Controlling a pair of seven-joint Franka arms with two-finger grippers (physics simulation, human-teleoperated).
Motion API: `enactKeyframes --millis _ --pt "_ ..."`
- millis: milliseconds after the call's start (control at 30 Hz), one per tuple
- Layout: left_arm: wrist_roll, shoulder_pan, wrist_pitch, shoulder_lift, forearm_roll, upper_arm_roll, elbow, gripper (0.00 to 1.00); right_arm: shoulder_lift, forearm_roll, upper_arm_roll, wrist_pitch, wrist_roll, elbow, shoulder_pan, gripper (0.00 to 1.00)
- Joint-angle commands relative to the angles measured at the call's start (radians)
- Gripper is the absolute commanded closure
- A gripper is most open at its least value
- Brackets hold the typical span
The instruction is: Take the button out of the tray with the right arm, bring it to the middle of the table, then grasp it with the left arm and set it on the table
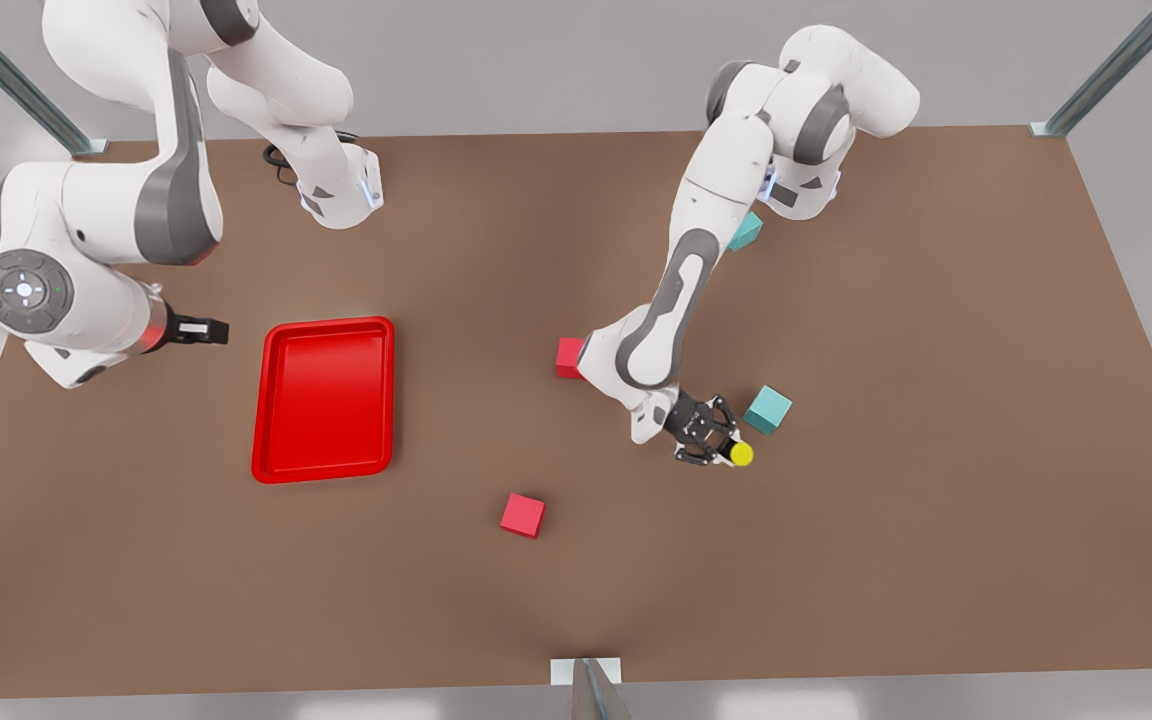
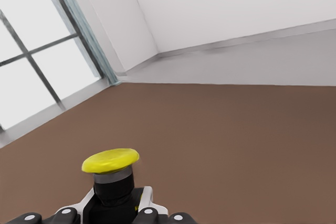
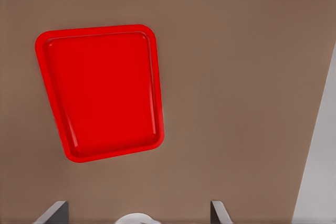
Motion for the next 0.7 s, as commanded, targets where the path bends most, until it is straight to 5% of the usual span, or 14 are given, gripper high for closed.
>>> enactKeyframes --millis 0,567,600,633,667 --pt "-0.96 0.005 -0.159 0.052 0.139 0.001 0.025 0.53 0.006 -0.003 0.0 0.0 0.0 0.001 -0.001 0.0" --pt "-0.964 0.027 -0.065 0.195 0.245 0.0 0.059 0.53 0.006 -0.017 -0.004 -0.006 -0.001 0.003 -0.006 0.0" --pt "-0.958 0.027 -0.065 0.195 0.243 0.0 0.059 0.36 0.007 -0.017 -0.004 -0.006 -0.001 0.003 -0.006 0.0" --pt "-0.961 0.027 -0.065 0.195 0.243 0.0 0.059 0.0 0.006 -0.017 -0.004 -0.006 0.0 0.003 -0.006 0.0" --pt "-0.961 0.027 -0.065 0.195 0.243 0.0 0.059 0.0 0.006 -0.017 -0.004 -0.006 0.0 0.003 -0.006 0.0"
